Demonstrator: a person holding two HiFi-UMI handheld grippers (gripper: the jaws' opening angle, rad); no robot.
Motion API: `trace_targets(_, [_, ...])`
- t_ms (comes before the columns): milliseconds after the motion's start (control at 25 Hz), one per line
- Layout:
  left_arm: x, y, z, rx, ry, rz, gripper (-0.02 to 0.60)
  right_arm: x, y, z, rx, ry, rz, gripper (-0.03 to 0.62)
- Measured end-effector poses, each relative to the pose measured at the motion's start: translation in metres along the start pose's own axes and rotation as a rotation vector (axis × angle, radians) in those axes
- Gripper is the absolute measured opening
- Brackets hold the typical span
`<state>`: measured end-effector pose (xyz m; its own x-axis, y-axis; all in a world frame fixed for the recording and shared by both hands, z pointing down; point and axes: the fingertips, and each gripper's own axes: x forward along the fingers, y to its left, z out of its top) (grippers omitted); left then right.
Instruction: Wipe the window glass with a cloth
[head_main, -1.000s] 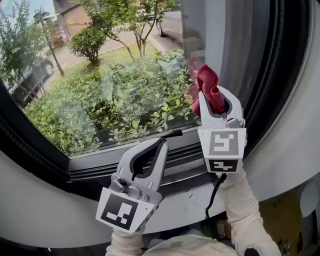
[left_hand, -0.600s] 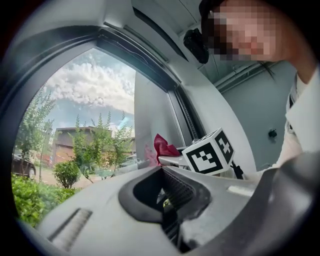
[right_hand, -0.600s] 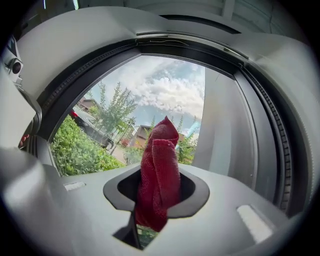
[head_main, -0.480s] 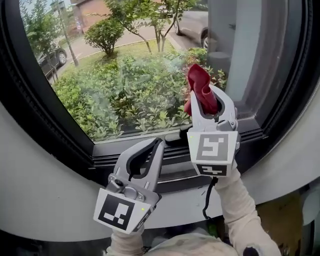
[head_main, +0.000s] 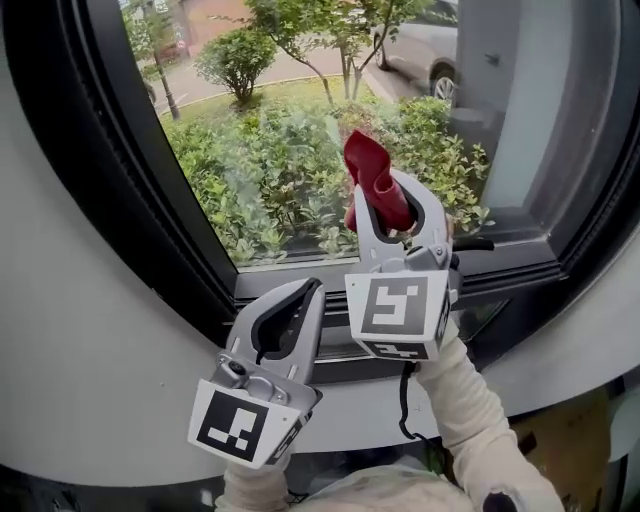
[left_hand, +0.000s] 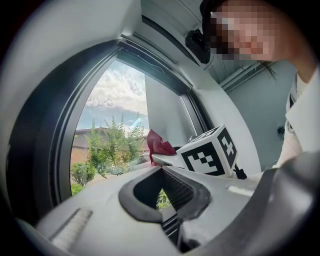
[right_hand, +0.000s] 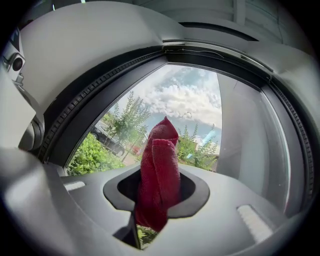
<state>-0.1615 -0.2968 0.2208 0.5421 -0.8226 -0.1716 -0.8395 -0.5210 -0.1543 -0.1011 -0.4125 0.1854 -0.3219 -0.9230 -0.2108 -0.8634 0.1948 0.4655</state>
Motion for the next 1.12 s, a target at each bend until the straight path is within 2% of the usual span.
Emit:
trace_targets(360, [-0.018,0.018,0.001,0.001,0.002,0.024,0.000,0.011,0.048,0.019,0.002,-0.026,0.086,0.132])
trace_targets(520, [-0.016,0.011,0.004,-0.004,-0.005,0.016,0.000,0.005,0.050,0.020,0.061,-0.044,0.192,0.132])
trace_targets(760, [-0.002,-0.004,0.002,-0.013,-0.026,-0.025,0.000,-0.025,0.035,0.009,0.138,-0.048,0.277,0.132])
trace_targets(920, [0.010,-0.022,0.004,-0.026,-0.040,-0.055,0.000,-0.062,0.010,0.013,0.218,-0.122,0.308,0.132])
trace_targets(1120, [0.026,-0.060,0.013,-0.017,-0.047,-0.123,0.000,-0.121,-0.022,-0.007,0.262,-0.080,0.350,0.132])
